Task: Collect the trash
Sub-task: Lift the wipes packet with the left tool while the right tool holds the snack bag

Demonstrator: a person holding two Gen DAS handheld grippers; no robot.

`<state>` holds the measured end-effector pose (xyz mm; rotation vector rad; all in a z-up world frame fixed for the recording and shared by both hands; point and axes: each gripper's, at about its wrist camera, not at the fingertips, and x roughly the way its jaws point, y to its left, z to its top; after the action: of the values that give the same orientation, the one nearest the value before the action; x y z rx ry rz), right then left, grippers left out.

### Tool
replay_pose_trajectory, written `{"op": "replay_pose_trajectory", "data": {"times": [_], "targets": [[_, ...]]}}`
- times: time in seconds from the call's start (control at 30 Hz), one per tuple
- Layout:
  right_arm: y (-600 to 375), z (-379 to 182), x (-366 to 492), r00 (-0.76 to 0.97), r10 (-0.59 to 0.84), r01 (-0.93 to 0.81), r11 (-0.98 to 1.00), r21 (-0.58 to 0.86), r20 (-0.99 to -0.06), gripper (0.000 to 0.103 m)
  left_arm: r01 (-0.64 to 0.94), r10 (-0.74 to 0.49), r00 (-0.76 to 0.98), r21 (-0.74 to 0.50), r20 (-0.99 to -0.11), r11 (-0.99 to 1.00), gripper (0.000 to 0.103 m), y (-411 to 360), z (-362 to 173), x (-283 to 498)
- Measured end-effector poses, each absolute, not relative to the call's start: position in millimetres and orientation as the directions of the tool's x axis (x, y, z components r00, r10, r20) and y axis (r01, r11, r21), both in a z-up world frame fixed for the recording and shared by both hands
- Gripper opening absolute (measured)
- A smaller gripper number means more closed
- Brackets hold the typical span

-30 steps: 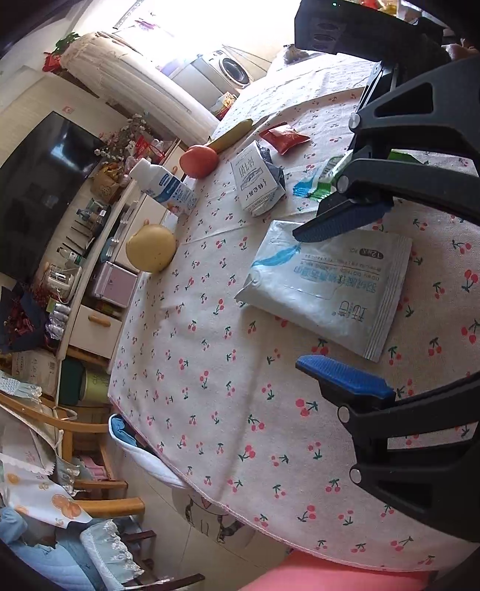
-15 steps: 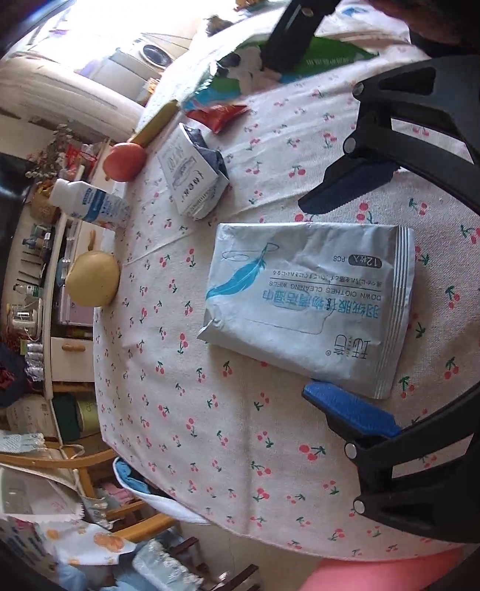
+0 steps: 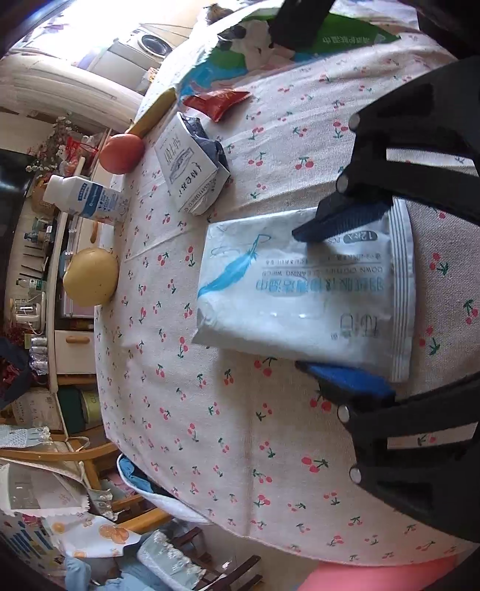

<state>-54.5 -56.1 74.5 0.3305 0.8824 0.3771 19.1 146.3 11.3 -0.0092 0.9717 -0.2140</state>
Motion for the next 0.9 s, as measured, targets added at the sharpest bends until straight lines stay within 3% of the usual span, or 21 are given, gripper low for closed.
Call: {"op": "replay_pose_trajectory", "data": {"times": [0.17, 0.3, 0.4, 0.57, 0.63, 0.7, 0.83, 0.9], "targets": [[-51, 74, -55, 0.575, 0.447, -0.184, 0.887, 0.423, -0.686, 0.043, 0.178, -0.214, 0.540, -0.138, -0.814, 0.974, 0.052, 152, 12, 17], [-48, 72, -54, 0.574, 0.439, -0.180, 0.891, 0.417, -0.691, 0.043, 0.176, -0.275, 0.549, -0.212, -0.789, 0.961, 0.030, 161, 19, 13], [-44, 69, -54, 0.565, 0.437, -0.182, 0.893, 0.411, -0.700, 0.043, 0.181, -0.309, 0.549, -0.251, -0.776, 0.951, 0.024, 166, 20, 11], [-36, 54, -51, 0.543, 0.386, -0.169, 0.920, 0.353, -0.746, 0.043, 0.210, -0.332, 0.538, -0.258, -0.775, 0.943, 0.024, 165, 24, 7], [-39, 49, -49, 0.536, 0.384, -0.152, 0.920, 0.362, -0.752, 0.043, 0.229, -0.326, 0.536, -0.237, -0.779, 0.944, 0.036, 162, 25, 5], [-46, 48, -48, 0.542, 0.372, -0.131, 0.923, 0.362, -0.753, 0.043, 0.248, -0.318, 0.547, -0.213, -0.775, 0.945, 0.082, 158, 28, 2], [-62, 53, -49, 0.571, 0.364, -0.103, 0.921, 0.376, -0.736, 0.043, 0.304, -0.253, 0.565, -0.087, -0.785, 0.949, 0.097, 131, 30, -2], [-69, 56, -50, 0.585, 0.356, -0.096, 0.922, 0.374, -0.728, 0.043, 0.313, -0.206, 0.555, -0.027, -0.806, 0.949, 0.098, 115, 22, 0]]}}
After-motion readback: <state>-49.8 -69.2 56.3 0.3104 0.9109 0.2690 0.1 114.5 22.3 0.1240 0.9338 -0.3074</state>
